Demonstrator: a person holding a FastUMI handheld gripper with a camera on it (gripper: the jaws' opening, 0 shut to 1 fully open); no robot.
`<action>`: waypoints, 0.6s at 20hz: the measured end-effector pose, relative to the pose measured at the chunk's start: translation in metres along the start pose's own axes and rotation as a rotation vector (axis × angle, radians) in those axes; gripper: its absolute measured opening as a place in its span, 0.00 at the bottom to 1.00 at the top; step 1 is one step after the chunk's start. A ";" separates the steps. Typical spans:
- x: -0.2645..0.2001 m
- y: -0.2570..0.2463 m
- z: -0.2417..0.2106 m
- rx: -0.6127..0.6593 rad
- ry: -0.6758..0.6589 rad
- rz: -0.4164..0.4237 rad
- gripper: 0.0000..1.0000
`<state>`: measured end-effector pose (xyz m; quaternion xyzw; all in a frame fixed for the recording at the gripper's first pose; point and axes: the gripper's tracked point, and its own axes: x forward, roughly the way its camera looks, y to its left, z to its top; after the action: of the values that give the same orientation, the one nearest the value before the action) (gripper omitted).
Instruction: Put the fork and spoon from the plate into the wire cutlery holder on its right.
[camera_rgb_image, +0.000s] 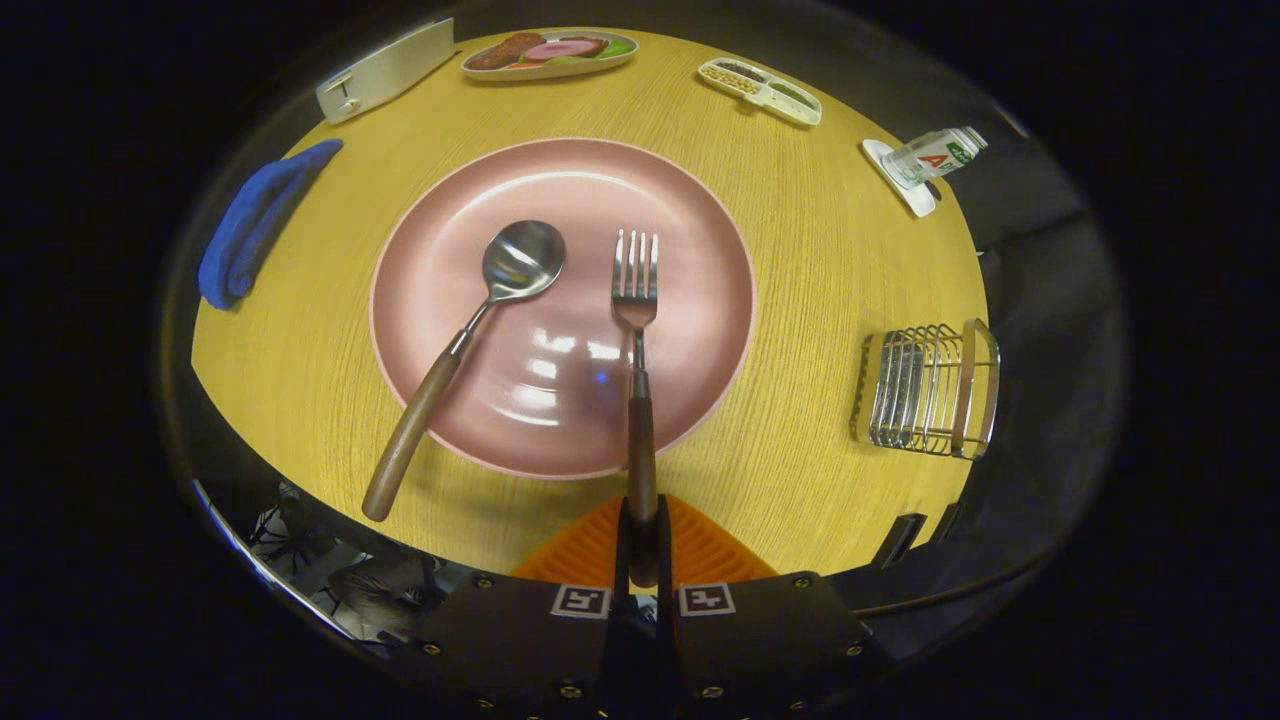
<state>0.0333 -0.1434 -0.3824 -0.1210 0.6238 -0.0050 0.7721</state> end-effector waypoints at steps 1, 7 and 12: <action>-0.004 0.000 0.002 0.009 -0.005 -0.003 0.11; -0.022 -0.003 0.012 0.006 -0.033 -0.008 0.01; -0.042 -0.020 0.015 0.004 -0.037 -0.064 0.01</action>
<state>0.0415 -0.1531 -0.3354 -0.1397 0.6051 -0.0287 0.7833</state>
